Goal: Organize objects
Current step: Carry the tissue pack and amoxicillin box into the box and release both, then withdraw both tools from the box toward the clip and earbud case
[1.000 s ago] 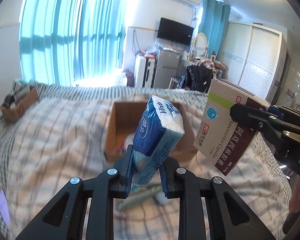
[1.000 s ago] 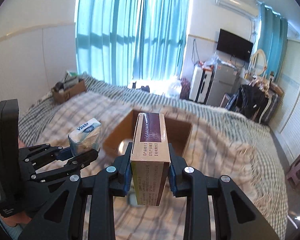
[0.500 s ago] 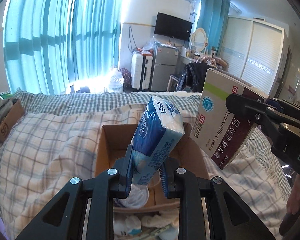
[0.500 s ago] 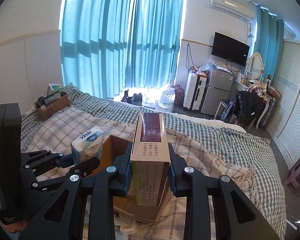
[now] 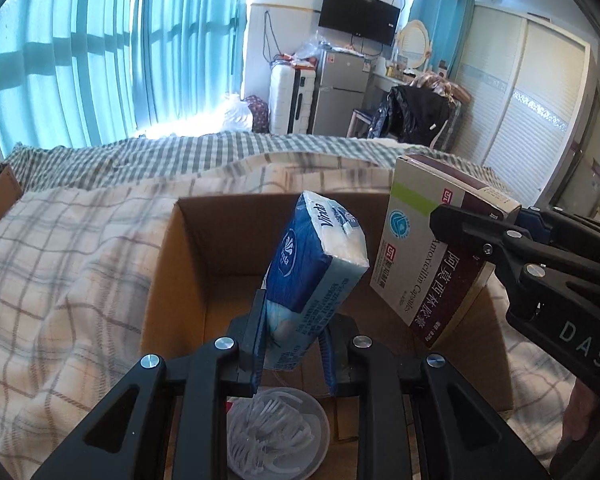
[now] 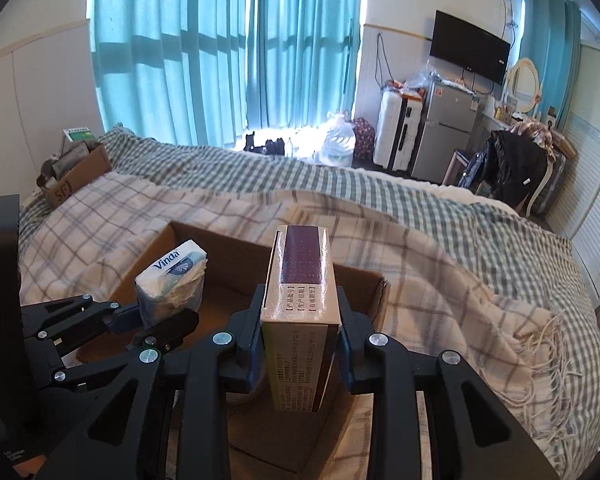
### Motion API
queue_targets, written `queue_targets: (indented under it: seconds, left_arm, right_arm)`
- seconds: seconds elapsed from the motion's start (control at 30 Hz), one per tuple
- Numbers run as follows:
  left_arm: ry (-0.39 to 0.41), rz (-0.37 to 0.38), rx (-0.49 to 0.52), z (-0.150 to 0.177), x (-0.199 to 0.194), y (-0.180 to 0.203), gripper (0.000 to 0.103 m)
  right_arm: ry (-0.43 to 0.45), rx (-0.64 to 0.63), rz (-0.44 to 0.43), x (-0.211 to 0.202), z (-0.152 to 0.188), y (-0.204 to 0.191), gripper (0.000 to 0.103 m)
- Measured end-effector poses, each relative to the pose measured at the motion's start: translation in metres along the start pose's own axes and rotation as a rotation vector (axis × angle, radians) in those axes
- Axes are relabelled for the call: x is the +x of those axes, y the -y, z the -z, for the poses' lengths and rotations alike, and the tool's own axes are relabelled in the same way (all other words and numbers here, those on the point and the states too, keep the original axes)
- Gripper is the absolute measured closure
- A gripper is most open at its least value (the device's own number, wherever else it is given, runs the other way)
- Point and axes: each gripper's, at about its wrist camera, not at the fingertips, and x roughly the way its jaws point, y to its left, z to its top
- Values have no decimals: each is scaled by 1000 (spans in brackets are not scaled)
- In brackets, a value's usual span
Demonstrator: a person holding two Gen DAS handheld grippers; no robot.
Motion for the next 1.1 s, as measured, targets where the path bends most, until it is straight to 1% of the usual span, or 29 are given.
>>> queue_targets:
  seconds: [0.1,0.2,0.23,0.27,0.3,0.33,0.4,0.5,0.57,0.63,0.67,0.77,0.83,0.93,0.97,1.1]
  left_arm:
    - [-37,17,0,4,7,2,79]
    - [-61,5,5,6,6,5,69]
    - [-58,-2,7,7,4,6,55]
    - [-48,-7,7,7,-1,8,35]
    - [-25,-15,1,6,-10,9,28]
    - [-7,-17,-4,6,-16,9,20]
    - [15,-12,-13,4,-31,9,19]
    - [22,-22,-24,3,-53,10,18]
    - [40,-34,-18,5,-73,11,11]
    - [76,-49,-9,7,-97,11,6]
    - [88,-53,-6,8,-107,11,5]
    - [124,-73,-8,10,-141,11,5]
    - [151,-94,-17,10,-160,9,5]
    - [190,-103,-22,14,-188,7,0]
    - [204,-105,-23,17,-196,6,0]
    - [236,-108,-6,29,-223,8,0]
  right_arm:
    - [-8,11,-1,1,5,5,74]
    - [5,34,-10,-7,6,9,73]
    - [11,40,-13,-12,6,10,69]
    - [23,50,-17,-19,5,12,64]
    - [38,59,-19,-27,5,14,50]
    - [49,66,-21,-34,5,13,41]
    - [81,82,-24,-54,6,18,41]
    - [91,86,-10,-84,7,21,41]
    - [103,86,-1,-103,8,20,37]
    - [120,82,7,-128,10,18,32]
    - [128,77,10,-140,11,17,31]
    - [147,64,14,-170,16,11,27]
    - [161,58,20,-190,20,8,18]
    - [191,49,35,-221,26,1,15]
    - [199,47,37,-232,30,-2,14]
    - [213,40,31,-257,43,-10,11]
